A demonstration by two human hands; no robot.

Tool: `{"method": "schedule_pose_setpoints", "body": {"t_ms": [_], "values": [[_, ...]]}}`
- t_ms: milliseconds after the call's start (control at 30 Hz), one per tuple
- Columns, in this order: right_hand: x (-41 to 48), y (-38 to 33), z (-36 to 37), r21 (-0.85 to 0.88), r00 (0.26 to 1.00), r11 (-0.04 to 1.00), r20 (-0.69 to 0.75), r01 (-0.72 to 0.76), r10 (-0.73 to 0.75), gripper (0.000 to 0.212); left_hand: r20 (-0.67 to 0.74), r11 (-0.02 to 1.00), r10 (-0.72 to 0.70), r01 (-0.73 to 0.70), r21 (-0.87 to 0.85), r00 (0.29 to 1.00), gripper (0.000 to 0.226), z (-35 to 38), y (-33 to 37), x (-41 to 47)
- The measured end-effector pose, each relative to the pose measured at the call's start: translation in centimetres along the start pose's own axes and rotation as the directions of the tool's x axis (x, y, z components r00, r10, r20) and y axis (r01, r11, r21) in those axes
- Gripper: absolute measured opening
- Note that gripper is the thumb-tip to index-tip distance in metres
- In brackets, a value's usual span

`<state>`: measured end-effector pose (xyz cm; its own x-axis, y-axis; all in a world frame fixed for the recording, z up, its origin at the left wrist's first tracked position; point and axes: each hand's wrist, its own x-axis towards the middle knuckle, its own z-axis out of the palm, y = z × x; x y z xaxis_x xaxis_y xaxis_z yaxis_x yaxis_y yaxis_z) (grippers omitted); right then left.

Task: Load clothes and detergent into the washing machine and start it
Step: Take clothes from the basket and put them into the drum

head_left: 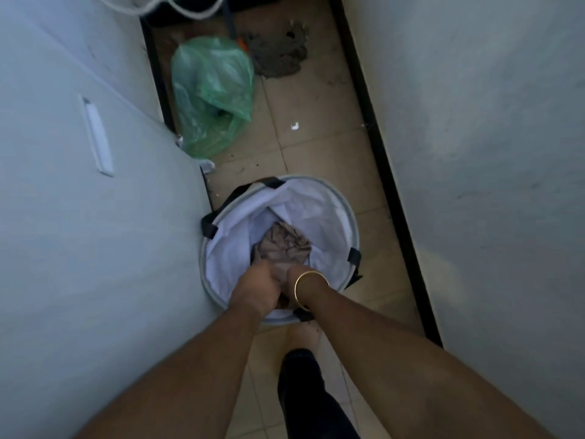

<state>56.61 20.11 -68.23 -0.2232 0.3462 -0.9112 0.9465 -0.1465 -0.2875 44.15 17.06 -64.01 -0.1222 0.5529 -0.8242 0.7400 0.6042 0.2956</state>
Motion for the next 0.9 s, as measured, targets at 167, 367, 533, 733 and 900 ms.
{"method": "schedule_pose_setpoints", "body": {"t_ms": [167,367,533,733,900], "values": [[-11.1,-3.5,-6.6,0.083,0.992,0.996,-0.126,0.029,-0.019,0.041,-0.031,0.998,0.055,-0.055,-0.005,0.998,0.034,-6.1,3.8,-7.4],[-31.1,-10.6,-17.7,0.131,0.918,0.971,-0.371,0.202,-0.141,0.024,-0.038,0.950,0.311,-0.311,0.019,0.950,0.058,-15.9,10.0,-20.4],[-46.2,-16.3,-22.1,0.172,0.741,0.850,-0.593,0.498,-0.314,0.040,-0.219,0.869,0.461,-0.487,-0.085,0.860,0.049,-22.2,12.2,-29.3],[-60.4,-24.1,-23.3,0.301,0.459,0.450,-0.837,0.841,-0.299,0.034,-0.551,0.662,0.554,-0.732,-0.164,0.624,0.022,-31.5,11.2,-41.4],[-64.8,-30.2,-23.0,0.284,0.299,0.170,-0.952,0.944,-0.072,0.017,-0.726,0.546,0.468,-0.811,-0.210,0.504,0.034,-42.7,6.4,-52.0]]}}
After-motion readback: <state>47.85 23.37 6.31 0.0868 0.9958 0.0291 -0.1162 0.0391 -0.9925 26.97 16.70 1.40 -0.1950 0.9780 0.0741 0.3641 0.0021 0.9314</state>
